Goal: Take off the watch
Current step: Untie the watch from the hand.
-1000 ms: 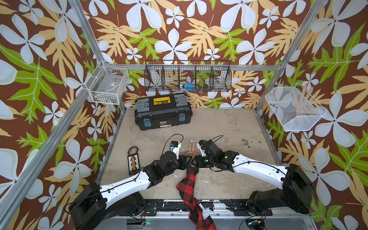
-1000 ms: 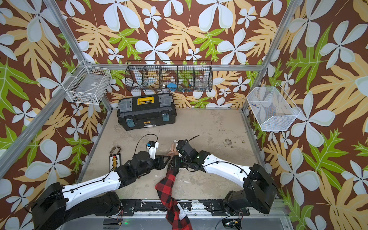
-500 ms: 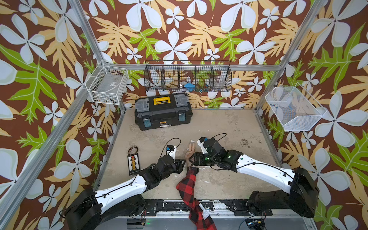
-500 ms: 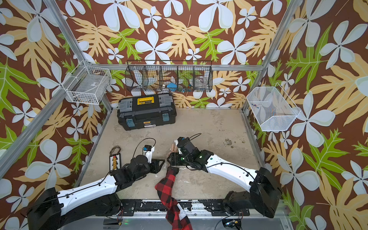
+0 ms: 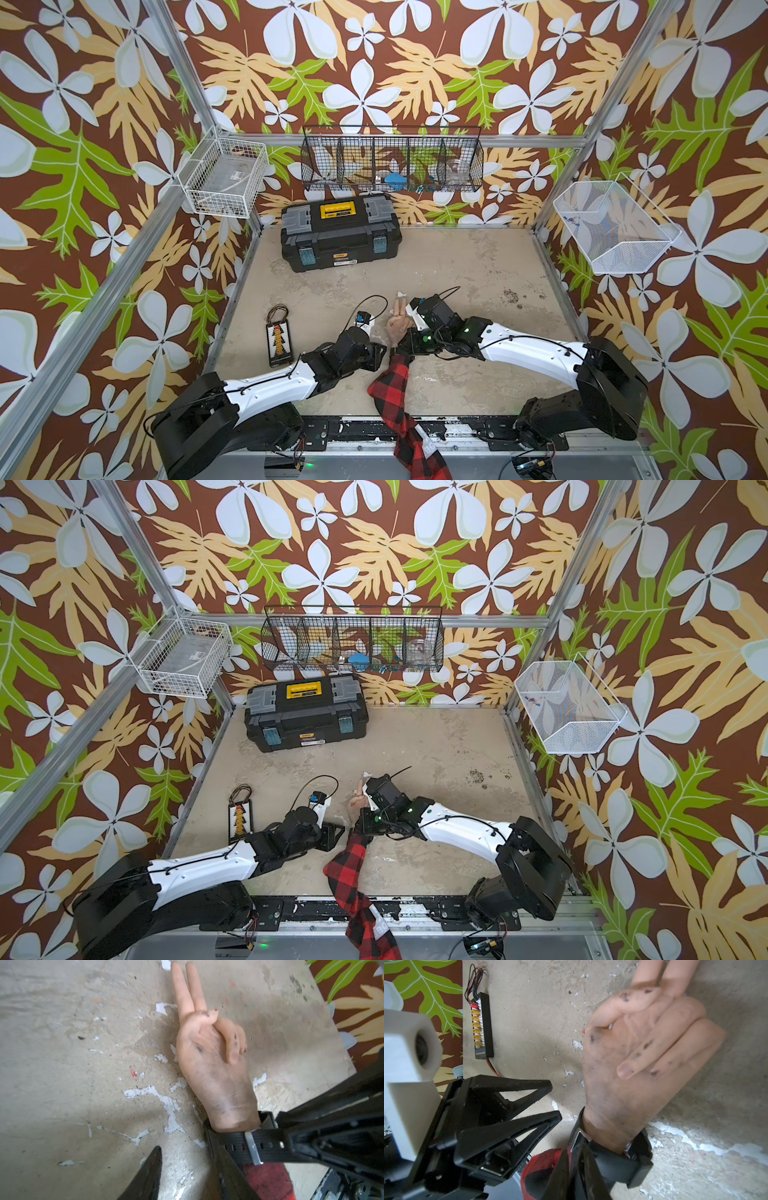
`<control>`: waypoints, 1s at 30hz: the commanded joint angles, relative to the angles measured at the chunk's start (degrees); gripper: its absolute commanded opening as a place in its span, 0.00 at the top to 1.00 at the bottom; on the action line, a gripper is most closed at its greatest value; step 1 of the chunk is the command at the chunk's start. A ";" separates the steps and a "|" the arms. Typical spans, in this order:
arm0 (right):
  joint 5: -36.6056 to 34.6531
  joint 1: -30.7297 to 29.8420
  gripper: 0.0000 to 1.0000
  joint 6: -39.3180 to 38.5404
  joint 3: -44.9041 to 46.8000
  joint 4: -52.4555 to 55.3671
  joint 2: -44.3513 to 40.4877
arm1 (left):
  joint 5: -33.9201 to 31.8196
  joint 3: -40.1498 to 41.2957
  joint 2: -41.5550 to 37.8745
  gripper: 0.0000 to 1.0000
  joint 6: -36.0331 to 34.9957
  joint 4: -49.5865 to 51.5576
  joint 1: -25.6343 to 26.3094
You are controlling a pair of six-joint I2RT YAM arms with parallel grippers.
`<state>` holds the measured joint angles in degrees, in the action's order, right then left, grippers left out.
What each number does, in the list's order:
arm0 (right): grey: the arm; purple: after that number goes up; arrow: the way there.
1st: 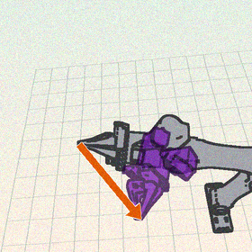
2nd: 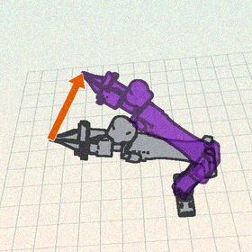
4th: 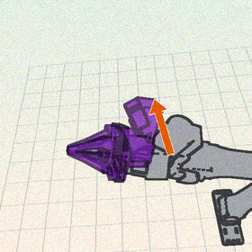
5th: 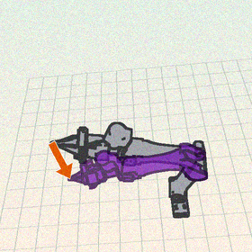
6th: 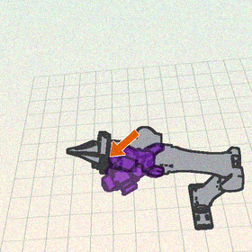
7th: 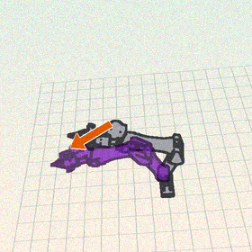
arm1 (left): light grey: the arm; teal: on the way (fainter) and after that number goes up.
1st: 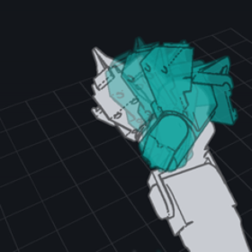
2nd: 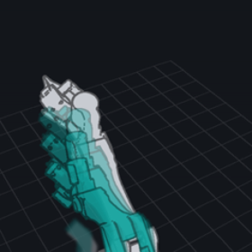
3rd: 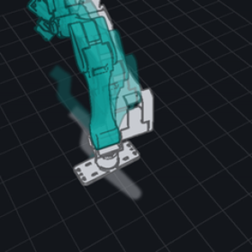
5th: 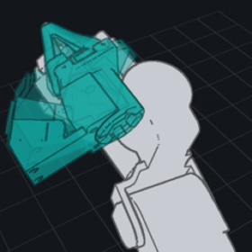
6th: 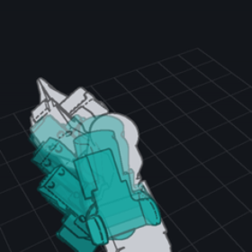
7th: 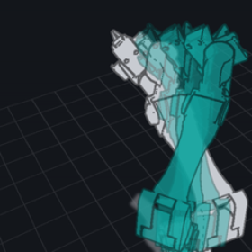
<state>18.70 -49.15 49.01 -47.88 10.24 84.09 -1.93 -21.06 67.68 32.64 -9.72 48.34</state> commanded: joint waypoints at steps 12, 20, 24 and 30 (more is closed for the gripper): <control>-0.09 -0.05 1.00 -1.38 1.76 -2.90 2.00 | 2.95 -0.81 5.98 0.54 -3.76 -5.73 2.07; 1.07 0.01 1.00 -0.64 2.00 -4.53 2.39 | 0.92 -1.33 5.19 0.46 -4.84 -5.82 3.59; 2.40 -0.01 1.00 0.52 2.78 -6.62 2.48 | 0.31 -1.66 3.75 0.42 -5.91 -6.01 3.72; 0.74 0.01 1.00 0.66 3.22 -5.54 1.56 | 0.88 -0.32 -0.03 0.39 -8.02 -5.77 4.07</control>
<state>19.42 -49.01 49.32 -44.99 4.05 85.73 -4.64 -21.43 69.06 26.04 -7.84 51.92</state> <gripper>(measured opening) 0.052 0.609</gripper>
